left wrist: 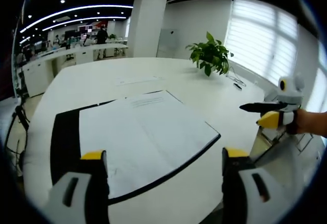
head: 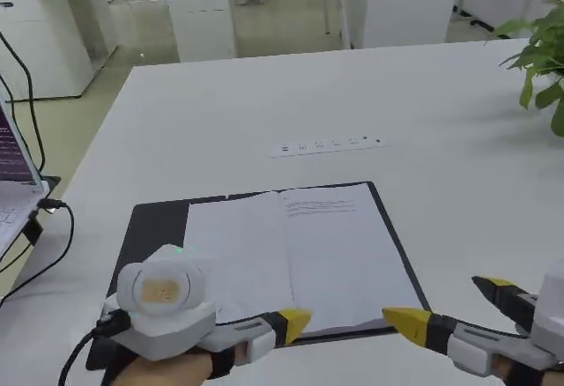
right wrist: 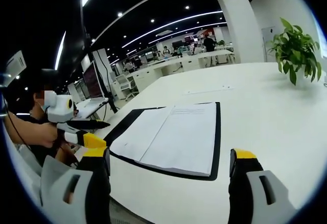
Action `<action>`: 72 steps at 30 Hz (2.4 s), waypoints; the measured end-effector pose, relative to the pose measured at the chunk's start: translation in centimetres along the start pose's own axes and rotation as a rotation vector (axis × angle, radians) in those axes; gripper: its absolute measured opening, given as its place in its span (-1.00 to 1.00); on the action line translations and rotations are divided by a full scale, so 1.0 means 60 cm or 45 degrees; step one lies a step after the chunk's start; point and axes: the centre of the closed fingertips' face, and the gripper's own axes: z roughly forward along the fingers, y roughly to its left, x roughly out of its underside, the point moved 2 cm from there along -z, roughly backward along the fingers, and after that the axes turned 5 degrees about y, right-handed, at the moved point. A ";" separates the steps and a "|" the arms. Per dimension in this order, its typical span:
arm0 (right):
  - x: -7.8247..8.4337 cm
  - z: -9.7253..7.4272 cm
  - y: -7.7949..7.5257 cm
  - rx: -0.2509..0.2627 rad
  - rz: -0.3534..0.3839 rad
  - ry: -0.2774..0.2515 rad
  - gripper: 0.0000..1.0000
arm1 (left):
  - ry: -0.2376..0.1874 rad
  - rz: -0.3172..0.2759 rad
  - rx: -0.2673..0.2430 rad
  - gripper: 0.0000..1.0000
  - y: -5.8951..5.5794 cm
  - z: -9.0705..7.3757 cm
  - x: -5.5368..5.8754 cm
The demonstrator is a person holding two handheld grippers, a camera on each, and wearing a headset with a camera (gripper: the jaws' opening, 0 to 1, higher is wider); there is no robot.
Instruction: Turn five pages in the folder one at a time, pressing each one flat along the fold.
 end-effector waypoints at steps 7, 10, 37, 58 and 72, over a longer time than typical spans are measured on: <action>0.009 0.003 -0.003 0.000 0.009 0.011 0.92 | 0.031 0.038 0.074 0.66 -0.049 0.073 -0.005; 0.011 0.004 -0.010 0.006 0.015 0.006 0.90 | 0.028 0.041 0.098 0.63 -0.068 0.100 -0.007; 0.024 0.004 -0.033 -0.006 0.096 0.012 0.79 | -0.013 0.124 0.051 0.28 -0.136 0.244 0.026; 0.033 0.011 -0.045 -0.008 0.124 0.042 0.75 | -0.148 0.292 0.009 0.05 -0.118 0.261 0.045; 0.034 0.020 -0.040 -0.017 0.128 0.059 0.76 | -0.170 0.237 0.000 -0.34 -0.106 0.259 0.042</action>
